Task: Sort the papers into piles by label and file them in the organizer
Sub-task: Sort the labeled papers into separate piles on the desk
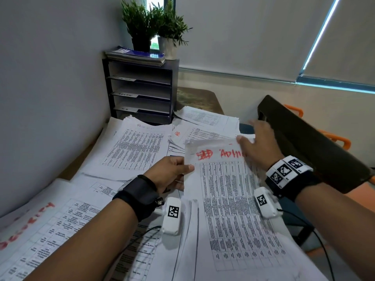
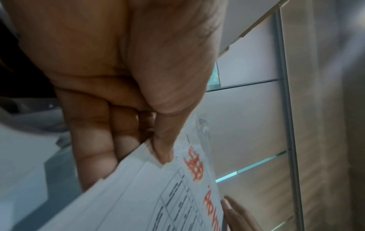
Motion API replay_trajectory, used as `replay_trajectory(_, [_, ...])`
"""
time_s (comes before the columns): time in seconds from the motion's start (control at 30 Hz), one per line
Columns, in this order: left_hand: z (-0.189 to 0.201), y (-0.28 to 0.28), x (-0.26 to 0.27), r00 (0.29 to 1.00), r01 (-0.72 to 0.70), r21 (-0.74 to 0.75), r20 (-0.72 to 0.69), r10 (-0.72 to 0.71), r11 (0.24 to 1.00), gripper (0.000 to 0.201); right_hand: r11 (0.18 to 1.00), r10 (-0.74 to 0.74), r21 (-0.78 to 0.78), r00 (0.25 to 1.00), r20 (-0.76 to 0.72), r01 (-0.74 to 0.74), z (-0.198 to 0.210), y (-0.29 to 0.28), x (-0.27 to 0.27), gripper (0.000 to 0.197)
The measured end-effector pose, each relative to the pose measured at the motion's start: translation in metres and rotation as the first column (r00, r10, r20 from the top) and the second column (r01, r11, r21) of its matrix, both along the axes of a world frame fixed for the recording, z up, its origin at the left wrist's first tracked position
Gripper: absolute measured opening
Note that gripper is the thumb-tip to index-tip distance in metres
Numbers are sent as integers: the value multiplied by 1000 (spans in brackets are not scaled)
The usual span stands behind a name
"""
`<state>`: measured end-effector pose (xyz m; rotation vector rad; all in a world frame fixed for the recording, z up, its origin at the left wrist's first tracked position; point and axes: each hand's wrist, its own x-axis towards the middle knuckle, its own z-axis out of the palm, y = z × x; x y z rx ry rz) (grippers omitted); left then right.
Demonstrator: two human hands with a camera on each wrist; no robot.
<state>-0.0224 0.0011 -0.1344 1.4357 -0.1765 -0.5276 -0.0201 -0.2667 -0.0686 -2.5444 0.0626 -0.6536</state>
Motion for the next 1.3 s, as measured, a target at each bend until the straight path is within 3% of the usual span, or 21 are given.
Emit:
replay_trajectory(0.1, [7, -2, -4, 999, -45, -61, 1, 45, 997, 13, 933, -36, 354, 995, -93, 67, 3, -12, -3, 63])
replay_trajectory(0.17, [9, -5, -5, 995, -96, -96, -2, 96, 991, 20, 806, 132, 591, 970, -204, 15, -4, -23, -2, 74])
replay_trajectory(0.23, [10, -6, -5, 991, -135, -129, -20, 133, 982, 11, 649, 372, 756, 905, -209, -92, -12, -28, -6, 51])
replay_trajectory(0.27, [9, -6, -5, 985, -174, -131, -29, 171, 976, 13, 597, 442, 791, 877, -187, -132, -12, -26, -10, 36])
replay_trajectory(0.3, [7, -5, -3, 978, -206, -126, -30, 204, 970, 24, 595, 452, 790, 875, -176, -149, -14, -28, -11, 30])
replay_trajectory(0.37, [5, -3, -3, 965, -260, -117, -37, 258, 958, 41, 689, 401, 706, 897, -184, -163, -19, -32, -11, 25])
replay_trajectory(0.47, [2, -3, -4, 963, -269, -122, -36, 266, 955, 39, 792, 310, 603, 914, -261, -96, -27, -43, -8, 23])
replay_trajectory(0.57, [-4, -4, -3, 963, -268, -83, -18, 267, 960, 31, 818, 270, 570, 926, -265, -75, -33, -50, -8, 28])
replay_trajectory(0.7, [-12, -2, 2, 960, -277, -12, 33, 278, 961, 22, 819, 224, 569, 953, -205, -70, -29, -52, -12, 19])
replay_trajectory(0.9, [-25, 1, 7, 972, -234, 39, 30, 233, 972, 27, 860, 202, 506, 954, -220, -65, -23, -51, -19, 20])
replay_trajectory(0.97, [-19, 1, 1, 980, -196, 83, 48, 193, 977, 21, 875, 193, 479, 957, -217, -67, -22, -51, -21, 20])
replay_trajectory(1.07, [-14, 1, -3, 992, -89, 233, 107, 65, 968, 16, 907, 151, 418, 970, -192, -59, -21, -51, -23, 22])
replay_trajectory(1.17, [-7, -1, -3, 966, -46, 430, 248, -69, 902, 8, 930, 143, 359, 978, -155, -79, -17, -47, -24, 21])
replay_trajectory(1.27, [5, -7, -2, 920, -117, 429, 387, -65, 896, 69, 940, 150, 329, 976, -158, -91, -16, -45, -21, 21])
replay_trajectory(1.3, [8, -9, -2, 912, -148, 388, 410, -27, 910, 80, 945, 154, 313, 974, -163, -97, -16, -45, -20, 22])
